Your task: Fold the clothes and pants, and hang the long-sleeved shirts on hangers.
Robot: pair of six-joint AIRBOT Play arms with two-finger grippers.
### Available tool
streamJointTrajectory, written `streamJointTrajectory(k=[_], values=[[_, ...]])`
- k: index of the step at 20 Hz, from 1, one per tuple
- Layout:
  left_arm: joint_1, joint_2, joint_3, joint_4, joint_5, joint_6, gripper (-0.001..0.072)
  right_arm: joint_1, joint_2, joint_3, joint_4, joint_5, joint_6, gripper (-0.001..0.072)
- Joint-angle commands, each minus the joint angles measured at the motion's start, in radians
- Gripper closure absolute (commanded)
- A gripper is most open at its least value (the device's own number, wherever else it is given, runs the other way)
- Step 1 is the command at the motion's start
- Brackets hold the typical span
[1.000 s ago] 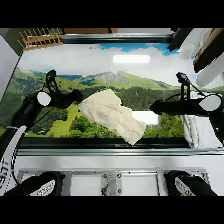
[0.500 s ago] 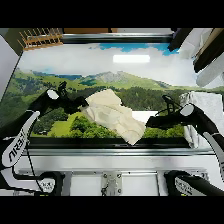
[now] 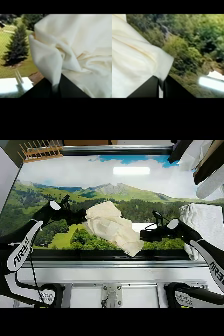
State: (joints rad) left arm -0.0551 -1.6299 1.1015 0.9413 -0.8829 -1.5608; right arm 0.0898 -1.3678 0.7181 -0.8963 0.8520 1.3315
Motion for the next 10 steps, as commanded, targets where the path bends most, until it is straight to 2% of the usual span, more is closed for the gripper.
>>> streamJointTrajectory(k=[1,3,6,10], values=[[0.010,0.037,0.002,0.005,0.006,0.001,0.0703,0.005,0.017,0.025,0.036,-0.040,0.000,0.0701],[0.042,0.160,0.003,0.010,0.030,0.003,0.0703,-0.024,0.075,0.109,0.018,0.004,0.000,0.0701],[0.086,0.444,0.018,0.023,-0.026,0.089,0.0703,-0.067,0.213,0.340,0.011,0.159,-0.053,0.0702],[0.025,0.825,0.018,0.200,-0.095,0.087,0.0703,-0.069,0.387,0.549,-0.007,0.193,-0.050,0.0701]])
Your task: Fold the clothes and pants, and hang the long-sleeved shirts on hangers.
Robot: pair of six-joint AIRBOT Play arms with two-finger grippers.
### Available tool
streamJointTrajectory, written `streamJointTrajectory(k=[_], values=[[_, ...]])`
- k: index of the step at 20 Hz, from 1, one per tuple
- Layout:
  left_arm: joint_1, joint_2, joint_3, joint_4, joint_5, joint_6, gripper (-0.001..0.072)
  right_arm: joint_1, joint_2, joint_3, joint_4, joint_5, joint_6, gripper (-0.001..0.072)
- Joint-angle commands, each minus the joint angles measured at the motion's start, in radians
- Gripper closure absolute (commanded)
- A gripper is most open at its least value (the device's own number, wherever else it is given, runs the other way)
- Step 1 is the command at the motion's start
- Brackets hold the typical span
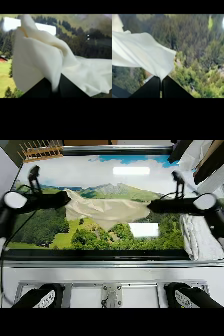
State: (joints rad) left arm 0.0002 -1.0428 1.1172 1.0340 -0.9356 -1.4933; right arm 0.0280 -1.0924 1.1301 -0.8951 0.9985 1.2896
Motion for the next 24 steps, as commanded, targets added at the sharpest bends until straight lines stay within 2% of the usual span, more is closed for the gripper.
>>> streamJointTrajectory(k=[1,3,5,6,7,8,11,17,18,22,24], values=[[-0.063,0.298,0.002,0.138,-0.043,0.018,0.0703,-0.008,0.144,0.142,-0.009,0.045,-0.002,0.0702],[-0.144,0.369,-0.002,0.204,-0.066,-0.013,0.0703,-0.008,0.181,0.132,-0.014,0.067,-0.002,0.0702],[-0.223,0.407,-0.071,0.267,-0.082,-0.087,0.0690,-0.008,0.188,0.093,-0.027,0.083,0.002,0.0702],[-0.253,0.414,-0.126,0.296,-0.092,-0.129,0.0376,-0.008,0.186,0.063,-0.032,0.083,0.001,0.0702],[-0.272,0.415,-0.186,0.327,-0.095,-0.193,0.0114,-0.008,0.185,0.028,-0.043,0.081,0.001,0.0701],[-0.278,0.414,-0.251,0.370,-0.092,-0.235,0.0071,-0.008,0.184,-0.011,-0.059,0.080,0.001,0.0701],[-0.191,0.371,-0.356,0.439,-0.091,-0.280,0.0071,-0.008,0.184,-0.092,-0.089,0.082,0.002,0.0702],[0.188,0.119,-0.447,0.420,-0.090,-0.276,0.0071,-0.008,0.184,-0.106,-0.088,0.083,0.002,0.0701],[0.239,0.070,-0.460,0.379,-0.090,-0.258,0.0094,-0.008,0.184,-0.106,-0.088,0.083,0.001,0.0701],[0.345,-0.106,-0.504,0.054,-0.158,0.027,0.0090,-0.008,0.184,-0.106,-0.088,0.081,0.001,0.0701],[0.325,-0.150,-0.527,0.040,-0.188,0.063,0.0090,-0.008,0.184,-0.106,-0.088,0.080,0.001,0.0701]])
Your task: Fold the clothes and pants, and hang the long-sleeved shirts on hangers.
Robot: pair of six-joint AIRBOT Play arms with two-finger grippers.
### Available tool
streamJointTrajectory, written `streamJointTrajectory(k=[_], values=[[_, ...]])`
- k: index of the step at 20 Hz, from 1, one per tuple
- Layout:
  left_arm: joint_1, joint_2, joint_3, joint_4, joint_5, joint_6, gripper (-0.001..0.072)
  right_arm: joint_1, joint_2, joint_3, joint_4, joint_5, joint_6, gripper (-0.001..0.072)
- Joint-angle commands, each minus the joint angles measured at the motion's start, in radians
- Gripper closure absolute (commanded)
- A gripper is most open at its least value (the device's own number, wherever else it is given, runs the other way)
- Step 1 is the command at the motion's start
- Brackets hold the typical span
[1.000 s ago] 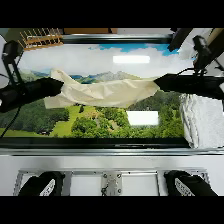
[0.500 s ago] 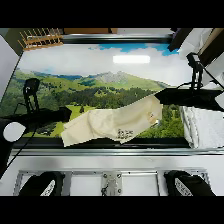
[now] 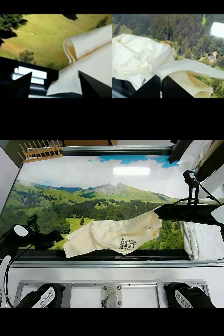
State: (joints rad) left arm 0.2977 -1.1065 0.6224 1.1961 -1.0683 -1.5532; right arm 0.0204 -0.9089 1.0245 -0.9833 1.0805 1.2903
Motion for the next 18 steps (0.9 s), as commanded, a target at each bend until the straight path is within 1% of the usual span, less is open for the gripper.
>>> streamJointTrajectory(k=[1,5,7,8,9,10,12,14,16,18], values=[[0.008,-0.096,-0.049,-0.118,-0.054,0.125,0.0090,0.000,0.000,-0.001,0.000,-0.002,0.000,0.0701],[-0.070,-0.092,-0.072,-0.118,-0.057,0.125,0.0091,0.000,0.000,-0.001,0.000,-0.002,0.000,0.0701],[-0.102,-0.056,-0.072,-0.117,-0.060,0.124,0.0099,0.000,0.000,-0.001,0.000,-0.002,0.000,0.0701],[-0.114,-0.028,-0.072,-0.115,-0.061,0.124,0.0285,0.000,0.000,-0.001,0.000,-0.002,0.000,0.0701],[-0.122,0.002,-0.072,-0.114,-0.065,0.125,0.0535,0.000,0.000,-0.001,0.000,-0.003,0.000,0.0700],[-0.127,0.035,-0.072,-0.115,-0.066,0.125,0.0700,0.000,0.001,-0.001,0.000,-0.003,0.000,0.0701],[-0.129,0.116,-0.068,-0.114,-0.053,0.120,0.0702,0.000,0.001,0.000,0.000,-0.008,0.000,0.0701],[-0.110,0.201,0.013,-0.117,-0.071,0.098,0.0702,-0.009,0.003,0.020,0.000,-0.063,0.005,0.0701],[-0.072,0.301,0.201,-0.119,-0.093,0.076,0.0702,-0.042,0.007,0.121,0.000,-0.104,0.008,0.0701],[-0.039,0.382,0.423,-0.119,-0.087,0.065,0.0702,-0.086,0.010,0.282,0.000,-0.113,0.008,0.0701]])
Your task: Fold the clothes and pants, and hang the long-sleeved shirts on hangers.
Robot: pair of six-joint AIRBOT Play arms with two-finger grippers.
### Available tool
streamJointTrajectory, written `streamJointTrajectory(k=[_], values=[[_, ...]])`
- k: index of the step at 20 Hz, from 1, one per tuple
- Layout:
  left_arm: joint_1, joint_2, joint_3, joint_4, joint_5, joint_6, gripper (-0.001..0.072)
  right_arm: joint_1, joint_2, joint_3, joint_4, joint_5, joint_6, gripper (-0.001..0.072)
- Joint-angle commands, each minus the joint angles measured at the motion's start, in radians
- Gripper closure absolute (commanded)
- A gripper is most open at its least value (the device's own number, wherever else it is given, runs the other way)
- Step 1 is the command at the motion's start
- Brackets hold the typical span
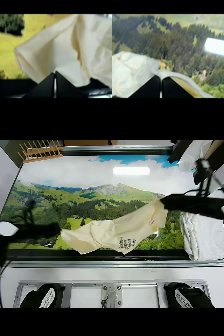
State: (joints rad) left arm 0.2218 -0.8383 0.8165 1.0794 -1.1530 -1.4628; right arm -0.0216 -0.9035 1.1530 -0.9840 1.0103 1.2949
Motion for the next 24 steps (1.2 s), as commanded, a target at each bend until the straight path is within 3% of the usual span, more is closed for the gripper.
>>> streamJointTrajectory(k=[1,5,8,10,12,14,16,20,24], values=[[0.050,0.150,0.345,-0.002,0.011,-0.039,0.0702,-0.066,0.006,0.236,0.001,-0.043,0.003,0.0701],[0.083,0.259,0.667,-0.001,0.040,-0.045,0.0702,-0.132,0.055,0.479,0.000,-0.045,0.003,0.0701],[0.128,0.311,0.770,0.002,0.060,-0.046,0.0702,-0.179,0.126,0.504,-0.016,-0.036,0.003,0.0701],[0.180,0.325,0.809,0.002,0.060,-0.046,0.0702,-0.205,0.167,0.504,-0.085,0.002,0.019,0.0701],[0.227,0.323,0.818,0.002,0.055,-0.053,0.0702,-0.216,0.190,0.503,-0.218,0.063,0.117,0.0700],[0.257,0.314,0.758,-0.011,0.054,-0.086,0.0702,-0.216,0.187,0.498,-0.335,0.150,0.212,0.0701],[0.252,0.289,0.639,-0.021,0.020,-0.097,0.0702,-0.215,0.158,0.460,-0.346,0.192,0.247,0.0701],[0.106,0.153,0.347,-0.054,-0.050,-0.084,0.0702,-0.213,-0.002,0.344,-0.264,0.188,0.246,0.0701],[-0.095,-0.026,0.135,0.093,0.072,-0.075,0.0702,-0.216,-0.244,0.325,-0.261,0.108,0.185,0.0688]])
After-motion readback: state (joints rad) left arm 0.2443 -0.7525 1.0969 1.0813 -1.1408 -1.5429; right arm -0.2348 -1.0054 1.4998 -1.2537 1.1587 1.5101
